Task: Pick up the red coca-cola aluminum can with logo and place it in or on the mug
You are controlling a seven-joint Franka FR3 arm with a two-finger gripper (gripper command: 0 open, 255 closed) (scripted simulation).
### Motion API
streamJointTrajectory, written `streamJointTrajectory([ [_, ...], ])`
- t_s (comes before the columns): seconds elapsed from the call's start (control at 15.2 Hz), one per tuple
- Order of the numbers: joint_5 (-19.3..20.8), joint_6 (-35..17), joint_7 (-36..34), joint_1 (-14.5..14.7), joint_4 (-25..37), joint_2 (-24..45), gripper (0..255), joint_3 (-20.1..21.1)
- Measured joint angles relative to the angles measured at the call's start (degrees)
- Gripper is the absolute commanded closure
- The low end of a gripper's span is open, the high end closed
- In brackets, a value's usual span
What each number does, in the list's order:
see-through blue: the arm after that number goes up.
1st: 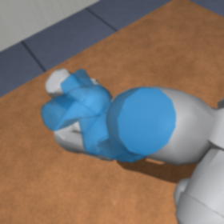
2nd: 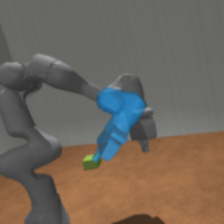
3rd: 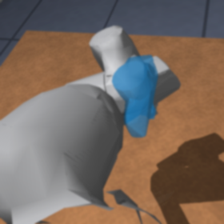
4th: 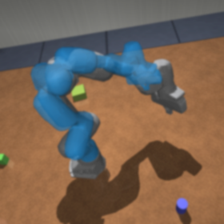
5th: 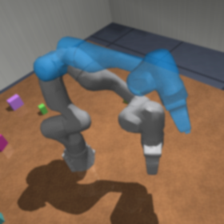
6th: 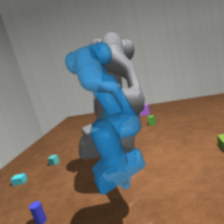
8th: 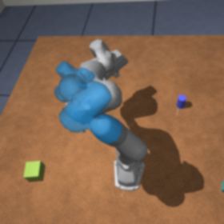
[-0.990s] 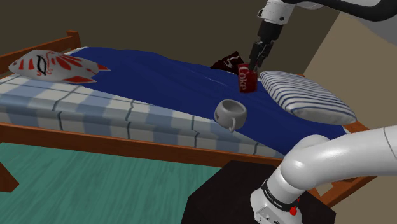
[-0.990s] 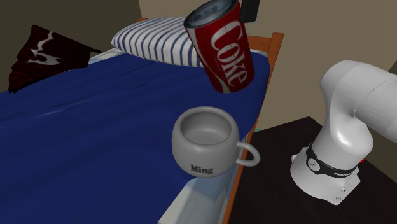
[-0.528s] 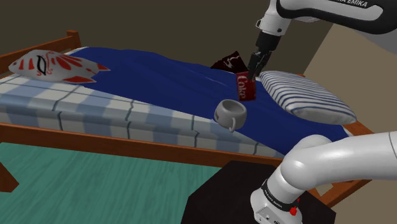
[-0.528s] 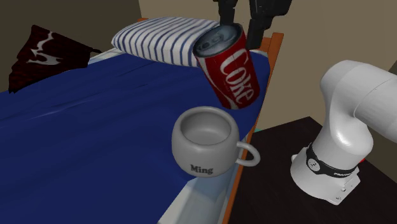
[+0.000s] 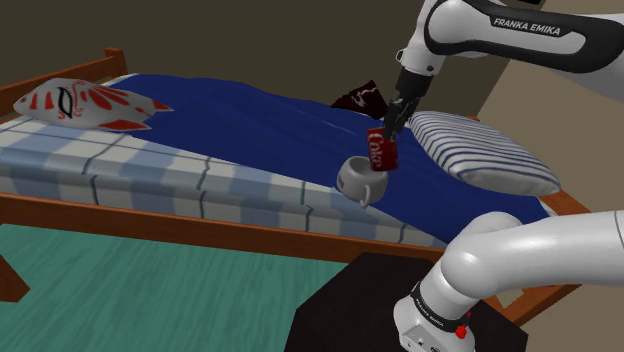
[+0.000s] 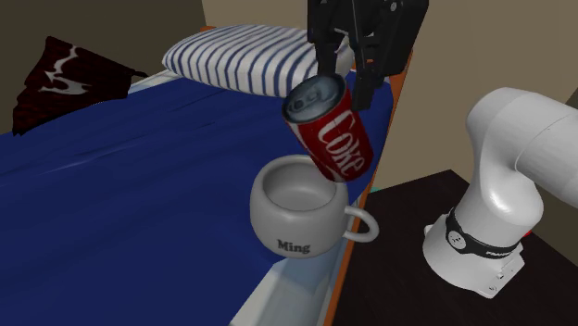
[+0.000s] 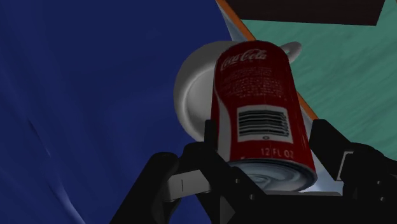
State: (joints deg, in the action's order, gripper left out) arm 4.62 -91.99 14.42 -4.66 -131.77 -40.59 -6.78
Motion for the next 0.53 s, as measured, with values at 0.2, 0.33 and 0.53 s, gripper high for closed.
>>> streamJointTrajectory([
  [0.2, 0.14, -2.37, -0.07, -0.07, -2.84, -0.46, 255, -0.13],
  [0.33, 0.23, -3.54, -0.08, -0.12, -4.3, -0.76, 255, -0.21],
  [0.53, 0.4, -5.43, -0.1, -0.22, -6.51, -1.25, 255, -0.36],
])
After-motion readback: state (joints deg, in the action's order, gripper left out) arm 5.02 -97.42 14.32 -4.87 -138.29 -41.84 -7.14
